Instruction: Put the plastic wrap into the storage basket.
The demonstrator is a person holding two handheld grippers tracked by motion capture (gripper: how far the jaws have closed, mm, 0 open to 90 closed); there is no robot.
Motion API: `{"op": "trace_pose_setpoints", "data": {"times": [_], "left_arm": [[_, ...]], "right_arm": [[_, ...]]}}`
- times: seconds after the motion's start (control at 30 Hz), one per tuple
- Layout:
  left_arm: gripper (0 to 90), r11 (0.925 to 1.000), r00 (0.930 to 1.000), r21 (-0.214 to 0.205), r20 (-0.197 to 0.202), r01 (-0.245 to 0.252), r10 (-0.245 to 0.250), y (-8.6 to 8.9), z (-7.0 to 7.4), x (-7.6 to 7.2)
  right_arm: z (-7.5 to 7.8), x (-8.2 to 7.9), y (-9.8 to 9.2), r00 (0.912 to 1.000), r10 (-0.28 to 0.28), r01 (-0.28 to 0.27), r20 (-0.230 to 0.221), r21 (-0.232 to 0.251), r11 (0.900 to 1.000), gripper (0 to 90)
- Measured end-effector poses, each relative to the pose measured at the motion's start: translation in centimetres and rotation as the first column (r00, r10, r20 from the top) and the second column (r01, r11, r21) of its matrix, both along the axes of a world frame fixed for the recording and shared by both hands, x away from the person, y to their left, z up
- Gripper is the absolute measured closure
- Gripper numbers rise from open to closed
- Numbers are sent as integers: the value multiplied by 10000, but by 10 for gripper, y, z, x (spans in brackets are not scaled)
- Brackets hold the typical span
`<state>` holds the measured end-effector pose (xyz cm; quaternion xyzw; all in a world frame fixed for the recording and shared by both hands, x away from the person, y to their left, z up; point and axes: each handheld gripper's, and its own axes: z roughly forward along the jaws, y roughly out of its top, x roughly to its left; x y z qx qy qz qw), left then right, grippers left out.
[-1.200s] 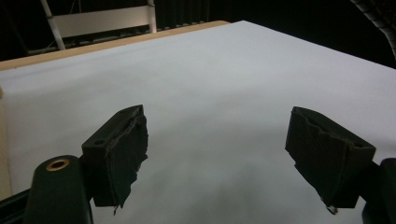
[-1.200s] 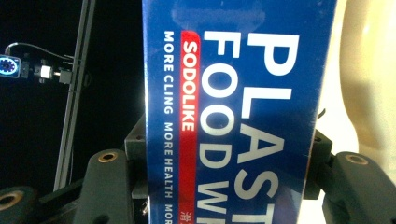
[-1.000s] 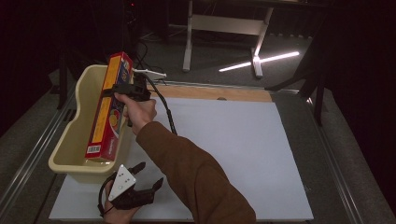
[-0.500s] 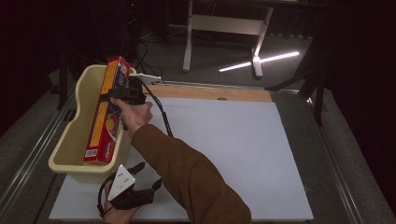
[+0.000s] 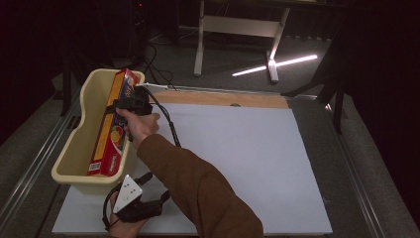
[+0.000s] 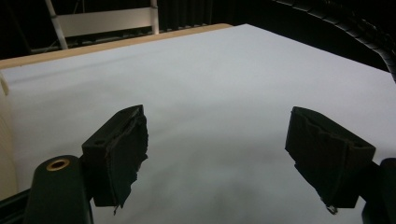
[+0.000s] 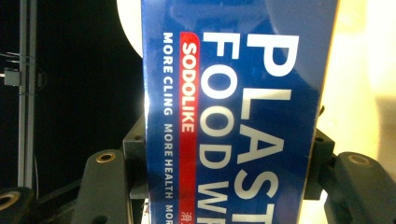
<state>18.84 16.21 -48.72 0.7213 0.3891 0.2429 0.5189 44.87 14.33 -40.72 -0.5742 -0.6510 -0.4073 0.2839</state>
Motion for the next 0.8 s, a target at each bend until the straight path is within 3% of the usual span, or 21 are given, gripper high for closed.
{"op": "trace_pose_setpoints", "data": {"times": [0.2,0.33,0.4,0.6,0.73,0.8], "left_arm": [[212,10000,10000,3,-7,8,-8,0,0,0],[212,10000,10000,11,-10,8,-8,0,0,0],[212,10000,10000,13,4,-5,5,0,0,0],[212,10000,10000,14,-3,-9,9,-1,0,0],[212,10000,10000,35,-1,-4,4,-1,0,0],[212,10000,10000,50,-11,-3,3,-2,-1,1]], "right_arm": [[-1,3,-3,9996,-28,21,-290,-222,9998,375],[-1,2,-3,9998,-26,19,-213,-305,9995,364],[0,2,-1,9997,165,-175,-157,-681,9975,330],[3,-1,-1,9989,433,-446,-161,-937,9946,311],[6,-2,-2,9984,538,-549,-174,-767,9955,331],[16,-7,-3,9959,893,-882,135,-707,9936,344]]}}
